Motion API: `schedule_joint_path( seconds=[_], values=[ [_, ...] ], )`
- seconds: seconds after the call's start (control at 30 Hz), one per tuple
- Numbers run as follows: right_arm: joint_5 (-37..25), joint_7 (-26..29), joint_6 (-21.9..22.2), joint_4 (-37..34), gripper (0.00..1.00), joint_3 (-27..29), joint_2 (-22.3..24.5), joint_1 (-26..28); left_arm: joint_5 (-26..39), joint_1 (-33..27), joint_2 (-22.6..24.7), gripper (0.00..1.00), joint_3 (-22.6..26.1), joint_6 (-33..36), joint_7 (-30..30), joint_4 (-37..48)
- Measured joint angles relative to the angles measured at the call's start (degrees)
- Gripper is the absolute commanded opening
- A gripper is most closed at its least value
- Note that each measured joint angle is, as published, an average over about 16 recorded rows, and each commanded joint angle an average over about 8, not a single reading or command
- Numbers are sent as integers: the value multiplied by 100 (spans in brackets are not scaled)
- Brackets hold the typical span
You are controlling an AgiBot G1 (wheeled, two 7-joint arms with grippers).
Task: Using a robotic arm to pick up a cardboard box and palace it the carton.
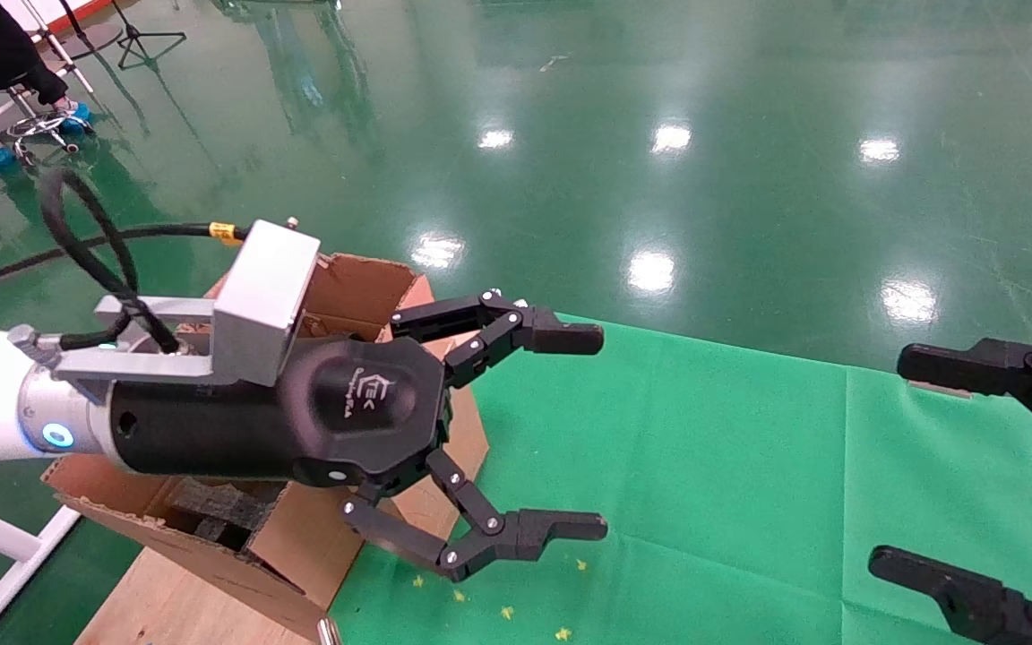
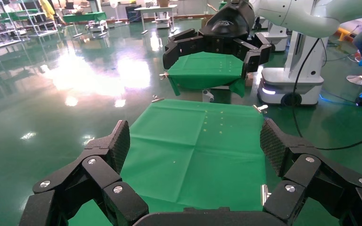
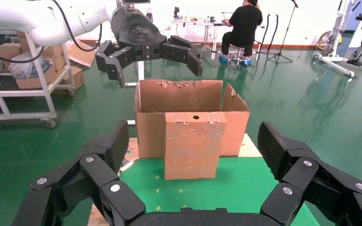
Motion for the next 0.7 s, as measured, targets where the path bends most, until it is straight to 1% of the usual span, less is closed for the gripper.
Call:
schedule_joint_path(
  seconds=[0.53,0.57,0.6,0.7],
  values=[
    [0,0,0,0,100,0,0,0,1,1,-1,100,0,0,0,-1],
    [0,0,0,0,97,0,0,0,4,0,-3,100,0,0,0,-1],
    [0,0,0,0,90,0,0,0,10,-1,-6,100,1,0,1,-2],
    [0,0,0,0,53,0,0,0,78,-30,-32,100,15,9,14,-28]
  ],
)
